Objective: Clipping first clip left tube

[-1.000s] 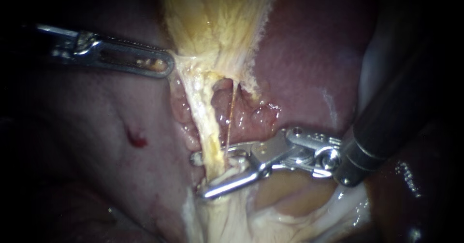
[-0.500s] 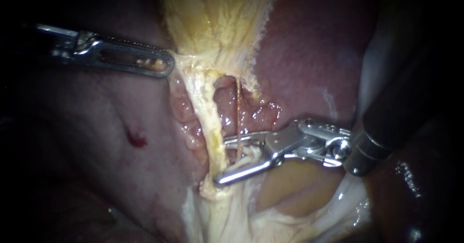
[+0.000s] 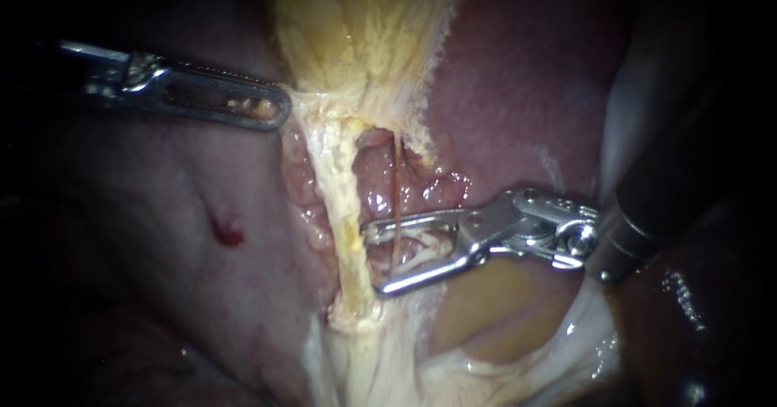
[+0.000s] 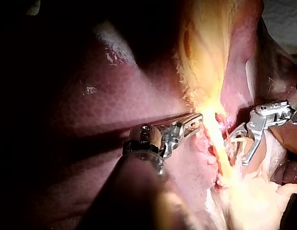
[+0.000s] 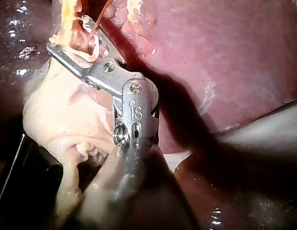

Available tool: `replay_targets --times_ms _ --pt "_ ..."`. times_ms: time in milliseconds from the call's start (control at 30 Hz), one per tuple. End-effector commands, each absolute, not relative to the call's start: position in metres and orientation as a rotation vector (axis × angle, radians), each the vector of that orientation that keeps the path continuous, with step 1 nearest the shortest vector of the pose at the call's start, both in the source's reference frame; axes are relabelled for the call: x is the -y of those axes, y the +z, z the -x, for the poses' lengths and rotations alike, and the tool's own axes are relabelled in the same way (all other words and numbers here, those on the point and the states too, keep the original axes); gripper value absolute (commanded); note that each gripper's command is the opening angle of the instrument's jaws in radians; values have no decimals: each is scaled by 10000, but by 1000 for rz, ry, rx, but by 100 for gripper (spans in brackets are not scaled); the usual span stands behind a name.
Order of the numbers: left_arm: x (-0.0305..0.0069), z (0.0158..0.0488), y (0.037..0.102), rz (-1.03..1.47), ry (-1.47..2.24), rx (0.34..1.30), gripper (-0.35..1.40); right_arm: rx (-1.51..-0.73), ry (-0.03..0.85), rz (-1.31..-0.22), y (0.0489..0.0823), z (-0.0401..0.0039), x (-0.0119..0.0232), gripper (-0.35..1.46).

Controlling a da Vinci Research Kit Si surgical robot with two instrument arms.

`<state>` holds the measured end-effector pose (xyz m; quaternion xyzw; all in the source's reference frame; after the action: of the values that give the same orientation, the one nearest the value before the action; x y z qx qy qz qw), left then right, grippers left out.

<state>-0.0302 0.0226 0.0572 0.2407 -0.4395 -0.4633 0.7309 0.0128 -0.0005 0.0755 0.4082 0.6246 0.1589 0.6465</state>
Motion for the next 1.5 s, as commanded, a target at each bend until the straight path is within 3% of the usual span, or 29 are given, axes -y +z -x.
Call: replay_targets --times_ms 33,1100,1300,1500 --pt "-226 302 572 -530 -1020 968 -35 -1420 364 -927 756 -128 5 50" --pt "-226 301 571 -530 -1019 968 -35 -1389 412 -876 779 -95 -8 50" --pt "-226 301 571 -530 -1019 968 -35 -1375 436 -854 769 -85 -13 50" --pt "-226 301 571 -530 -1019 968 -35 -1337 363 -767 746 -76 -26 50"
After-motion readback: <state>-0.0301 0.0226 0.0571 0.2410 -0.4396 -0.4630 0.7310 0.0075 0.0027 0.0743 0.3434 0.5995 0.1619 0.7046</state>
